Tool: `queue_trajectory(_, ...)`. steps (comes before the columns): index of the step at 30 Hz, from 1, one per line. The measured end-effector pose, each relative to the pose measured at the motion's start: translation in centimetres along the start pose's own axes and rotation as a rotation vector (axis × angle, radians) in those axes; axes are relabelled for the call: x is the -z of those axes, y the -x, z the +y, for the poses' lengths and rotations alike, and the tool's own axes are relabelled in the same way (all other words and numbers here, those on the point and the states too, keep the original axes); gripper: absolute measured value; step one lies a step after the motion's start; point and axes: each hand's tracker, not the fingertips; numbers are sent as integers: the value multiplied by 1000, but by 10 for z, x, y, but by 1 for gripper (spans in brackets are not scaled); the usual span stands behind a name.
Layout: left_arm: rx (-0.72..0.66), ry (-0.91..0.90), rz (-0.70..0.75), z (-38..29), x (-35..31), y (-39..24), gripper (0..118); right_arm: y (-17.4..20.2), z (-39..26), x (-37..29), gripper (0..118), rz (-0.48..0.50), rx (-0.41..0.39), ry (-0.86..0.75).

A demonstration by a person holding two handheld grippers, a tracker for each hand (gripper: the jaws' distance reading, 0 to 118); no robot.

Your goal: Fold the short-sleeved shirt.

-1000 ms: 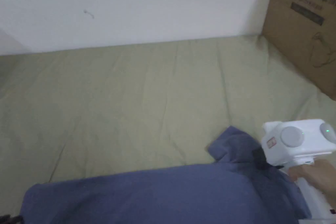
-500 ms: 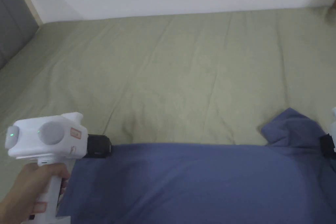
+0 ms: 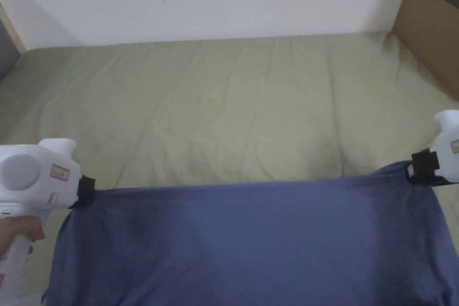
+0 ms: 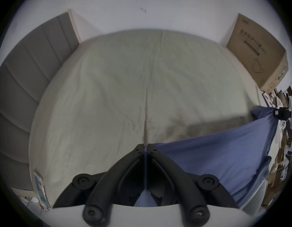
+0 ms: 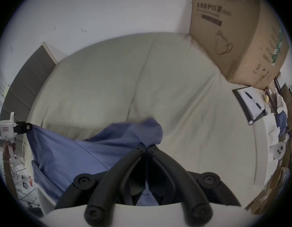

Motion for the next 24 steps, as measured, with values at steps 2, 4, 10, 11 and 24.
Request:
queue_trajectory(2,7,-56,-28,-14,-36,4,0,-5,-17,-35,1,37,26,-38)
queue_trajectory(4,-20,-85,-48,-35,-68,10,0,-9,-42,-64,1,61,25,-61)
queue_trajectory(10,-24,-60,-57,-134,-97,33,0,-10,-152,-98,1,74,-39,-7)
queue_trajectory(11,-18,-49,-55,-153,-94,35,0,-9,-172,-93,1,70,-54,19)
queue_trajectory(24,-324,-65,-129,-231,-85,70,101,10,-248,-84,92,-21,56,-66)
